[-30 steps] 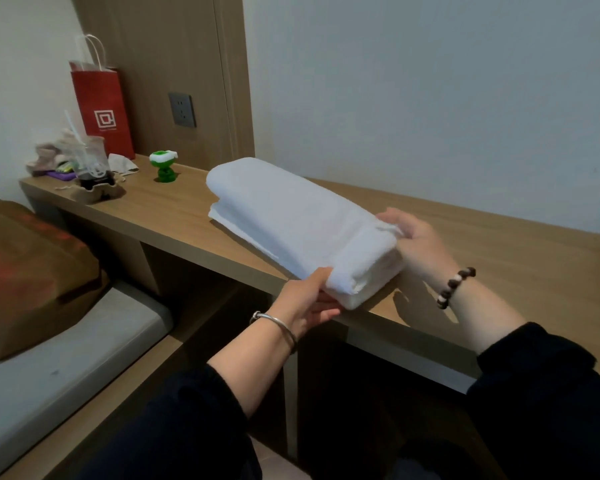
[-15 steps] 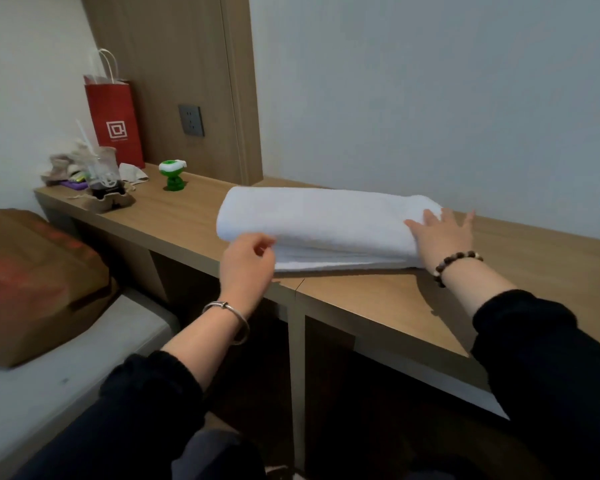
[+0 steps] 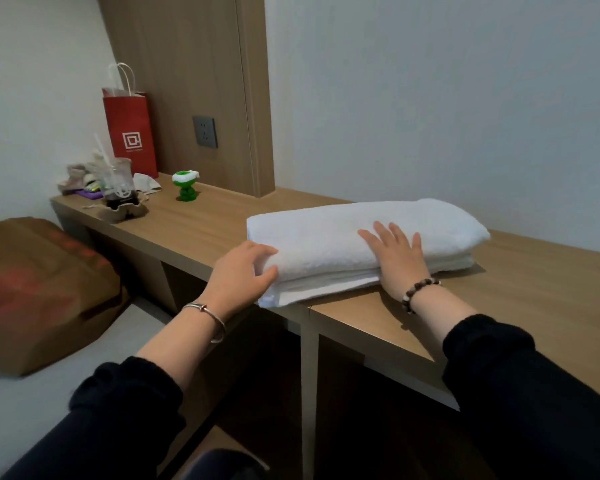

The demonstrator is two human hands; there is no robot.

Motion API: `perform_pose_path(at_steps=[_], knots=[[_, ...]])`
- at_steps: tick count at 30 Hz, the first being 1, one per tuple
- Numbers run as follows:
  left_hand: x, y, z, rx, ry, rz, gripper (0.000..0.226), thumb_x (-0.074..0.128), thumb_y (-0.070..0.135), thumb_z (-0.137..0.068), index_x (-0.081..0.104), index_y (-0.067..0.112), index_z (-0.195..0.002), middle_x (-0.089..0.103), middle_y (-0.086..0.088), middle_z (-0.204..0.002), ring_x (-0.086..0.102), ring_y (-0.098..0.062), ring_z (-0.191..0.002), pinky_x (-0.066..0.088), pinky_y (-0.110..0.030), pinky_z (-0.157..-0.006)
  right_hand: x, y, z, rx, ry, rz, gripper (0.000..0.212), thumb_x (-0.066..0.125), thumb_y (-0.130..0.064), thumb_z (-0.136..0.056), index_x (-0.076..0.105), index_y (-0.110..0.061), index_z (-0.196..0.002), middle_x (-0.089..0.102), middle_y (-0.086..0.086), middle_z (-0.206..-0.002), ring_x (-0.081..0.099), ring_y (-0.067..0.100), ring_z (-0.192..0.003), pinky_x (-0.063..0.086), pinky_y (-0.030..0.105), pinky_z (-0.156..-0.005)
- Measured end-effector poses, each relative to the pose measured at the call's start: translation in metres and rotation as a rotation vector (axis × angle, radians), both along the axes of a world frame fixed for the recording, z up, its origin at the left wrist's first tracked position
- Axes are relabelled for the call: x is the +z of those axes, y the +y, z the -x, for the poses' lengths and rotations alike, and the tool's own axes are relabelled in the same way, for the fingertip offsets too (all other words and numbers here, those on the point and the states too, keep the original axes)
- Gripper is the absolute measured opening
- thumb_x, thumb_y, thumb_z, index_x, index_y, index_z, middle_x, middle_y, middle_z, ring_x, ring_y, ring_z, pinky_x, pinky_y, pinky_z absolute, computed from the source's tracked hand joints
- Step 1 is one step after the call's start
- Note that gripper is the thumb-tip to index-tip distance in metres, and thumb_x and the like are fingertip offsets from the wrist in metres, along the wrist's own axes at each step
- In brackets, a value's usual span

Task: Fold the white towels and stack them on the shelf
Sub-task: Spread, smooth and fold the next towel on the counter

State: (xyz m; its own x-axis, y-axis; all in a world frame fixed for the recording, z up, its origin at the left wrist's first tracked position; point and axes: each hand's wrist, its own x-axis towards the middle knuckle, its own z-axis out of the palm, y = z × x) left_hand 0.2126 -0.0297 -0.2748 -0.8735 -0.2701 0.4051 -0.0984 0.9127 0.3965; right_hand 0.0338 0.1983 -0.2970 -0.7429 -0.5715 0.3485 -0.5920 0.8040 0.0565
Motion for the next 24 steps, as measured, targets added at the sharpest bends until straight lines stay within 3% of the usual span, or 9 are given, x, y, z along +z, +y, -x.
perform_pose_path(at_steps=[4, 7, 11, 13, 15, 18, 20, 22, 24], knots=[[0.004, 0.033, -0.01, -0.163, 0.004, -0.069, 0.034, 0.053, 0.02, -0.088, 0.06, 0.028, -0.12, 0.058, 0.014, -0.11, 0.052, 0.001, -0.096, 0.044, -0.017, -0.086, 0.008, 0.009, 0.027, -0.132, -0.121, -0.03, 0.068, 0.027, -0.001, -0.095, 0.008, -0.035, -0.151, -0.002, 0.0, -0.161, -0.001, 0.027, -0.147, 0.003, 0.059, -0.114], [0.0, 0.061, -0.013, -0.315, -0.053, -0.185, 0.05, 0.049, 0.009, -0.085, 0.055, 0.031, -0.13, 0.056, 0.018, -0.122, 0.048, 0.011, -0.106, 0.036, -0.001, -0.088, 0.011, 0.016, 0.042, -0.168, -0.248, 0.021, 0.062, 0.033, -0.015, -0.099, 0.006, -0.034, -0.151, -0.003, 0.005, -0.16, 0.005, 0.031, -0.146, 0.007, 0.056, -0.115], [-0.011, 0.088, -0.013, -0.534, -0.225, -0.359, 0.071, 0.044, -0.001, -0.083, 0.034, 0.031, -0.145, 0.03, 0.023, -0.148, 0.026, 0.011, -0.133, 0.02, -0.003, -0.105, 0.012, 0.032, 0.043, 0.05, -0.513, 0.566, 0.052, 0.045, -0.009, -0.097, 0.034, -0.02, -0.147, 0.023, 0.01, -0.156, 0.027, 0.027, -0.141, 0.024, 0.043, -0.116], [-0.014, 0.1, -0.008, -0.582, -0.247, -0.352, 0.076, 0.043, -0.002, -0.083, 0.026, 0.032, -0.148, 0.021, 0.025, -0.151, 0.019, 0.012, -0.134, 0.016, 0.004, -0.099, 0.016, 0.037, 0.033, 0.025, -0.653, 0.912, 0.043, 0.044, -0.001, -0.096, 0.048, -0.012, -0.137, 0.047, 0.013, -0.142, 0.049, 0.024, -0.122, 0.037, 0.039, -0.107], [-0.013, 0.112, 0.001, -0.609, -0.252, -0.331, 0.078, 0.044, -0.002, -0.083, 0.022, 0.032, -0.15, 0.017, 0.024, -0.153, 0.017, 0.011, -0.134, 0.019, 0.007, -0.093, 0.019, 0.038, 0.02, -0.07, -0.771, 1.16, 0.033, 0.048, -0.005, -0.094, 0.056, -0.006, -0.127, 0.063, 0.012, -0.118, 0.058, 0.02, -0.096, 0.048, 0.035, -0.09], [-0.012, 0.13, 0.015, -0.647, -0.24, -0.272, 0.078, 0.046, -0.001, -0.085, 0.019, 0.029, -0.151, 0.016, 0.016, -0.156, 0.017, 0.006, -0.135, 0.016, 0.006, -0.095, 0.023, 0.038, -0.002, -0.175, -0.819, 1.132, 0.031, 0.059, -0.031, -0.091, 0.066, -0.002, -0.1, 0.066, 0.0, -0.077, 0.061, 0.014, -0.067, 0.047, 0.022, -0.058], [-0.012, 0.136, 0.014, -0.596, -0.084, -0.271, 0.066, 0.049, 0.0, -0.085, 0.036, 0.024, -0.145, 0.034, 0.007, -0.151, 0.031, -0.001, -0.134, 0.025, -0.009, -0.108, 0.024, 0.043, -0.01, -0.234, -0.876, 1.011, 0.036, 0.063, -0.045, -0.086, 0.062, -0.009, -0.092, 0.062, -0.006, -0.073, 0.058, 0.009, -0.063, 0.043, 0.019, -0.047], [-0.011, 0.129, 0.011, -0.451, 0.278, -0.172, 0.048, 0.052, 0.006, -0.083, 0.055, 0.014, -0.13, 0.054, -0.002, -0.135, 0.048, -0.008, -0.123, 0.041, -0.028, -0.106, 0.025, 0.048, -0.012, -0.277, -0.933, 0.898, 0.048, 0.065, -0.055, -0.081, 0.057, -0.012, -0.1, 0.06, -0.001, -0.084, 0.056, 0.013, -0.072, 0.041, 0.023, -0.049], [-0.016, 0.11, 0.014, -0.261, 0.544, -0.064, 0.047, 0.056, 0.017, -0.082, 0.055, 0.008, -0.128, 0.054, -0.009, -0.131, 0.045, -0.01, -0.121, 0.039, -0.025, -0.105, 0.025, 0.052, -0.012, -0.307, -0.944, 0.841, 0.06, 0.067, -0.061, -0.076, 0.057, -0.01, -0.107, 0.061, 0.004, -0.096, 0.057, 0.018, -0.079, 0.044, 0.025, -0.053]])
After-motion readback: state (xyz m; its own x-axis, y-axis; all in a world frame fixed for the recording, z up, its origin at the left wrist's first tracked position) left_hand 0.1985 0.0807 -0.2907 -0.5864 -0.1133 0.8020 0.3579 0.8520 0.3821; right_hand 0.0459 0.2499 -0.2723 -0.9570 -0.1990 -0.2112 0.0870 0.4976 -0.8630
